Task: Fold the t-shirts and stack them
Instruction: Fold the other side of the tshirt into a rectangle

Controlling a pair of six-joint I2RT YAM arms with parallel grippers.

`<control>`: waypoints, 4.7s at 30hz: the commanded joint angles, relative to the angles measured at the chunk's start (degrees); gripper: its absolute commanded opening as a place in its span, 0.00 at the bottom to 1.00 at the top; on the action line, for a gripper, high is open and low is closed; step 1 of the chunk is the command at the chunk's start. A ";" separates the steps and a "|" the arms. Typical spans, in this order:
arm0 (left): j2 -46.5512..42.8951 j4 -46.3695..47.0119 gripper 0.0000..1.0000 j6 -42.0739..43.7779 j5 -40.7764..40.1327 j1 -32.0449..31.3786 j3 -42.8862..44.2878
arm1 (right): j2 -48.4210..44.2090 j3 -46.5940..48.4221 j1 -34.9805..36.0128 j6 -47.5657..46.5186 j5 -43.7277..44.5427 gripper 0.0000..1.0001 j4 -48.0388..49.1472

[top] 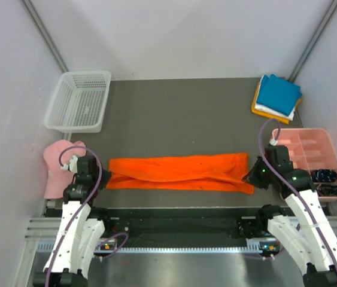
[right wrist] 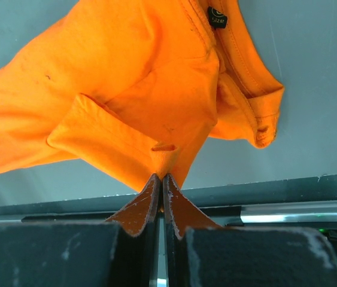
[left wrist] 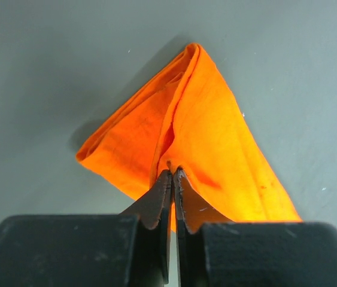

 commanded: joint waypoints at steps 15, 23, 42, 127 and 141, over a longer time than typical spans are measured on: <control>-6.69 -4.27 0.99 -7.26 -3.01 -0.10 -0.95 | 0.61 -0.02 0.25 -0.24 0.78 0.00 1.01; -2.04 1.26 0.99 -5.33 -3.98 -0.10 0.98 | 0.61 0.15 0.34 0.03 0.69 0.08 0.57; 13.51 24.69 0.99 8.11 8.80 -0.10 1.95 | 4.21 1.03 0.34 0.47 3.68 0.66 5.40; 68.28 56.37 0.68 44.07 16.41 -60.04 30.70 | -2.03 -19.18 1.83 8.11 -1.68 0.45 8.21; 68.19 57.08 0.65 43.72 15.80 -60.04 29.64 | -3.61 -19.80 2.01 8.02 -3.36 0.26 6.72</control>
